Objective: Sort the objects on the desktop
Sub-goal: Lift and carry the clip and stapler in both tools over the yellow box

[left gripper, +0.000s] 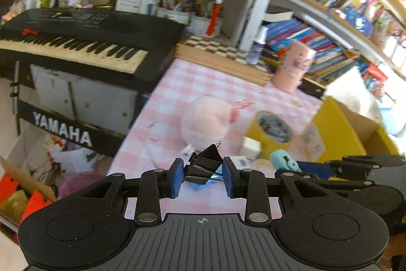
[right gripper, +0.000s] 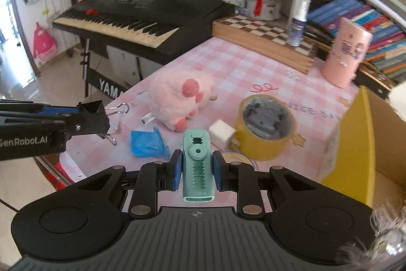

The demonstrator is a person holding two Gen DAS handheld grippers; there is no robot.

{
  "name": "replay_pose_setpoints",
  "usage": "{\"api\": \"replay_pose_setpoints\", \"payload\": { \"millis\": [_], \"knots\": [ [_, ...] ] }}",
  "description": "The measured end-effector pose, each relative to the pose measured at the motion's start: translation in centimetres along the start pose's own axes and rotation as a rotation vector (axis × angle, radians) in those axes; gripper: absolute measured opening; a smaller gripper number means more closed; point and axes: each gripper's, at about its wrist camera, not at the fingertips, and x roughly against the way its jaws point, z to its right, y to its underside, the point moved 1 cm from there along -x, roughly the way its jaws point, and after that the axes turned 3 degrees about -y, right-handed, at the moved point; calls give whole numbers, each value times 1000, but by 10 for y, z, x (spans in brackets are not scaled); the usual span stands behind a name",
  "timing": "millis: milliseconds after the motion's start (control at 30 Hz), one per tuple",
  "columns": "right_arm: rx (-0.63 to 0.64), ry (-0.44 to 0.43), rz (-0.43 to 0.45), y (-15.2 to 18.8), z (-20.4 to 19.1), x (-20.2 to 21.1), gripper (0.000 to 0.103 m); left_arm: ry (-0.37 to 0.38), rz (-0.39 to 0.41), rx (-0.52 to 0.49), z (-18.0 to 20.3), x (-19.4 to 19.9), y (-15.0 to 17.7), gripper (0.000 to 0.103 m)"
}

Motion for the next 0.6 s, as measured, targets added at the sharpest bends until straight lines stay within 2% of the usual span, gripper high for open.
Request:
{"api": "replay_pose_setpoints", "payload": {
  "millis": [300,600],
  "knots": [
    [-192,127,23,37,-15,66,23,150,40,-99,8,53,11,32],
    [-315,232,35,89,-51,110,23,270,-6,-157,9,80,38,32]
  ]
}}
